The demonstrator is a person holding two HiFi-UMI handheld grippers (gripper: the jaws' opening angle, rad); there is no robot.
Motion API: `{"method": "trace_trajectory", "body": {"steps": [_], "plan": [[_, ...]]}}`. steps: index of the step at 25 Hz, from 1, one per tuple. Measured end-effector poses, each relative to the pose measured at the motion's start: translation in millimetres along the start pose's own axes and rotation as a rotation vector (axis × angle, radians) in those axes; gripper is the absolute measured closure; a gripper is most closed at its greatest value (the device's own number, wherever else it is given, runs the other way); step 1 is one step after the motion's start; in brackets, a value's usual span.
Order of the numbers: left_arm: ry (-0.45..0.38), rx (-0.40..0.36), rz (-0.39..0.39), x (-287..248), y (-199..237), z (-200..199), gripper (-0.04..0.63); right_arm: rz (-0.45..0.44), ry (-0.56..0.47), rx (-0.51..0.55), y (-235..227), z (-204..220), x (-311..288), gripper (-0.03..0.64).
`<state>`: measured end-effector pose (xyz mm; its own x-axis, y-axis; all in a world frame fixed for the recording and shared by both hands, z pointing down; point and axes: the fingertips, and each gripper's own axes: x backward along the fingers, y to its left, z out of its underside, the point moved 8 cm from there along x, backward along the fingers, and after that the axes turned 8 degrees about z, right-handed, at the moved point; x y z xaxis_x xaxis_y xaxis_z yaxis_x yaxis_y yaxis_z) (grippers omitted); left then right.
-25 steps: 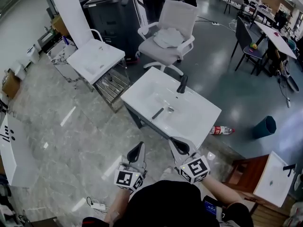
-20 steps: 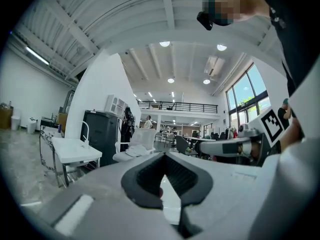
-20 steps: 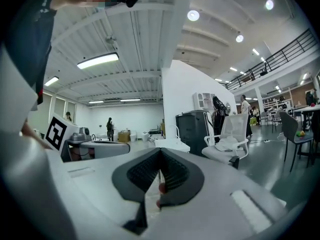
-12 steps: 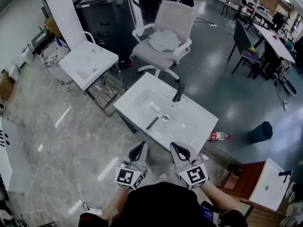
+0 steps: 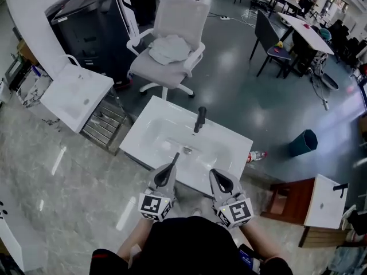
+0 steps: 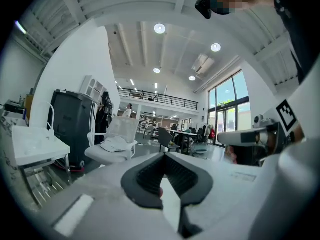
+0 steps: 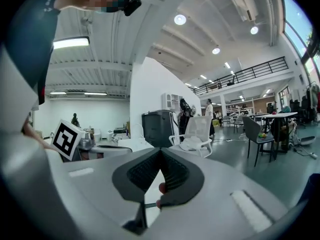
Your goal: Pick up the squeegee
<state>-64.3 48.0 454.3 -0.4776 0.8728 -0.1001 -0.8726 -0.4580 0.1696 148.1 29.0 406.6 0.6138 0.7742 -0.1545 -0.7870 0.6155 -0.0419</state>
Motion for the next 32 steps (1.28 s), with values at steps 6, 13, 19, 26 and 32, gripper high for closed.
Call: {"method": "trace_trajectory", "body": {"steps": [6, 13, 19, 26, 32], "plan": [[0.083, 0.024, 0.05, -35, 54, 13, 0.594, 0.108, 0.005, -0.013, 8, 1, -34, 0.614], [0.237, 0.051, 0.094, -69, 101, 57, 0.594, 0.239, 0.061, -0.054, 20, 12, -46, 0.614], [0.426, 0.088, 0.098, -106, 123, 112, 0.594, 0.336, 0.097, -0.092, 15, 26, -51, 0.615], [0.605, 0.112, 0.154, -143, 121, 162, 0.507, 0.399, 0.168, -0.12, 10, 42, -57, 0.614], [0.76, 0.191, 0.128, -161, 118, 199, 0.437, 0.403, 0.203, -0.135, 0, 46, -65, 0.615]]}}
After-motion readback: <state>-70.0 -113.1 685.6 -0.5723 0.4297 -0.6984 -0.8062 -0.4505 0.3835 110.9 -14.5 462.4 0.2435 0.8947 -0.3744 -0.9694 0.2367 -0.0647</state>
